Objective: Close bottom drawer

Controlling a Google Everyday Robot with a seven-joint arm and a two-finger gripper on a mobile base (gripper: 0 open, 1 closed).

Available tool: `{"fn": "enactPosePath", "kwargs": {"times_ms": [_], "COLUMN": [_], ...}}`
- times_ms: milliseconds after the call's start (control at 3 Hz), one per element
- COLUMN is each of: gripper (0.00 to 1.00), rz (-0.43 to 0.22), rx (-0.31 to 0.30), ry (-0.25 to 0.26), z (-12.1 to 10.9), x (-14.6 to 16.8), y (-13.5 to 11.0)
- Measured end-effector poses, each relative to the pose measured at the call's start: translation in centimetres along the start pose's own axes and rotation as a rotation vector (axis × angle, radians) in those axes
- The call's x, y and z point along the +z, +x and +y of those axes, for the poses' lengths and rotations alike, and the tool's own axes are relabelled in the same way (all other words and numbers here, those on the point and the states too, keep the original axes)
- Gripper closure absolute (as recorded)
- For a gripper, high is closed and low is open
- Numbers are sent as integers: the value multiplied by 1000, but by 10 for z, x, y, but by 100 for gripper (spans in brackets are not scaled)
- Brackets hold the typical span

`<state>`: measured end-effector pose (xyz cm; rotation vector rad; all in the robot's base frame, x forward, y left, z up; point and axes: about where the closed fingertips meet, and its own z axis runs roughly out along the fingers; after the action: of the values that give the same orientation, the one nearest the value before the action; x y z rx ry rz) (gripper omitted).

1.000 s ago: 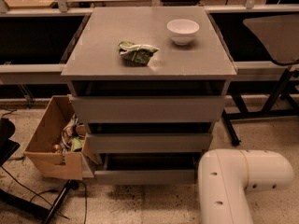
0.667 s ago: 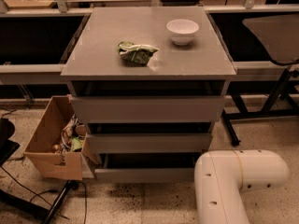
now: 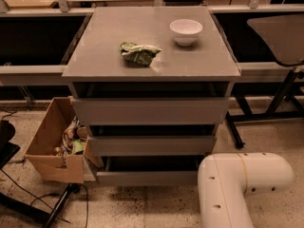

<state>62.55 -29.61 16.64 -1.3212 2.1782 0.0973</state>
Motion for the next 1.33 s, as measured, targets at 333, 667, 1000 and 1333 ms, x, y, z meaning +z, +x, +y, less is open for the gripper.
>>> {"fn": "enactPosePath", "kwargs": {"times_ms": [333,667,1000,1333], "gripper": [28,5,0,17], "rz": [0,0,0,0], "rx": [0,0,0,0], "ry": [0,0,0,0], "z": [0,0,0,0], "x": [0,0,0,0], "y": [0,0,0,0]}}
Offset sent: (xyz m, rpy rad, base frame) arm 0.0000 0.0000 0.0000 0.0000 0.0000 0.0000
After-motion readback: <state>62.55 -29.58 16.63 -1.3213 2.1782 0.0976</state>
